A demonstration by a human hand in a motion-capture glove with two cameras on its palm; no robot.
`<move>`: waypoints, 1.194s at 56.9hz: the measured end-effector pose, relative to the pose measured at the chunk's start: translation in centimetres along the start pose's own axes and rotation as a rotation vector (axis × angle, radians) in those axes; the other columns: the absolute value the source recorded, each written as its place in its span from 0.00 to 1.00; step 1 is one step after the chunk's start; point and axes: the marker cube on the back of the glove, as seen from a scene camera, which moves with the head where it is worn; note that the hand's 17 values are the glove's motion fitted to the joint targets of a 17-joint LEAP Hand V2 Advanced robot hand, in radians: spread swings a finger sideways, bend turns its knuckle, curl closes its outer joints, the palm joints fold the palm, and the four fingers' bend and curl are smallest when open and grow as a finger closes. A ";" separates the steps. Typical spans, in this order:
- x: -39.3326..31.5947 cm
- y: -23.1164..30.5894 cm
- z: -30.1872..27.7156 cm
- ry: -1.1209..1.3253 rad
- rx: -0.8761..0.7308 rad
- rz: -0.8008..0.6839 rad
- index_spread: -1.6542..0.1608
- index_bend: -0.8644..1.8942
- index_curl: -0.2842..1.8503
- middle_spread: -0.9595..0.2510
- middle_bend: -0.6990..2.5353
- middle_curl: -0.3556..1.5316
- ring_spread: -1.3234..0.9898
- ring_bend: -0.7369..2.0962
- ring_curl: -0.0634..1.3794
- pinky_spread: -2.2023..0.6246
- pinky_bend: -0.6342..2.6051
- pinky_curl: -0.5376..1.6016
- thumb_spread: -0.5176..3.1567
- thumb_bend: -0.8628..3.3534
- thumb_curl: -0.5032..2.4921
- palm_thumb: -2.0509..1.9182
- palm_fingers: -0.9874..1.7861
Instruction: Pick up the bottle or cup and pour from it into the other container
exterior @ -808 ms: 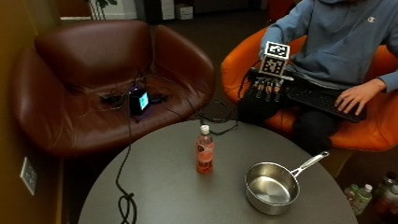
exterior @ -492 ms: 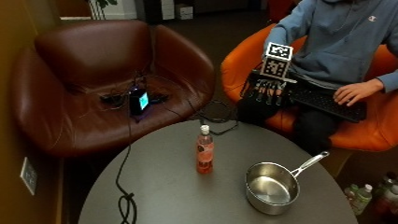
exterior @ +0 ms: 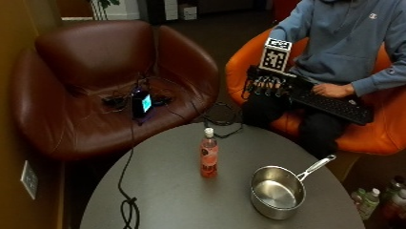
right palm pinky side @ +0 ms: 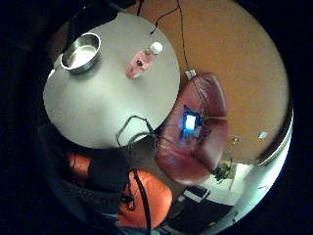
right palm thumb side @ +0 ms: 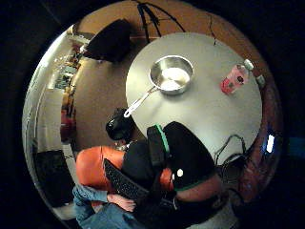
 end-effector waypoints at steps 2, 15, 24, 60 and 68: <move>0.2 0.0 0.0 -0.006 0.017 0.006 0.68 0.37 0.24 0.68 0.27 0.31 0.55 0.38 0.20 0.86 0.39 0.40 0.44 0.20 0.25 0.62 0.38; 2.4 -0.6 0.4 -0.033 0.171 0.001 0.68 0.37 0.24 0.69 0.27 0.31 0.55 0.39 0.22 0.86 0.40 0.41 0.44 0.20 0.26 0.63 0.37; 4.7 -0.6 0.8 -0.016 0.229 0.023 0.68 0.37 0.24 0.70 0.27 0.32 0.55 0.39 0.22 0.87 0.40 0.41 0.45 0.20 0.26 0.64 0.37; 13.6 -4.1 5.6 -0.062 0.244 0.046 0.69 0.36 0.22 0.72 0.27 0.34 0.55 0.41 0.24 0.87 0.41 0.41 0.43 0.20 0.27 0.64 0.35; 15.7 -7.2 6.8 -0.097 0.389 -0.157 0.69 0.36 0.22 0.72 0.27 0.34 0.55 0.41 0.24 0.87 0.41 0.42 0.43 0.20 0.27 0.64 0.35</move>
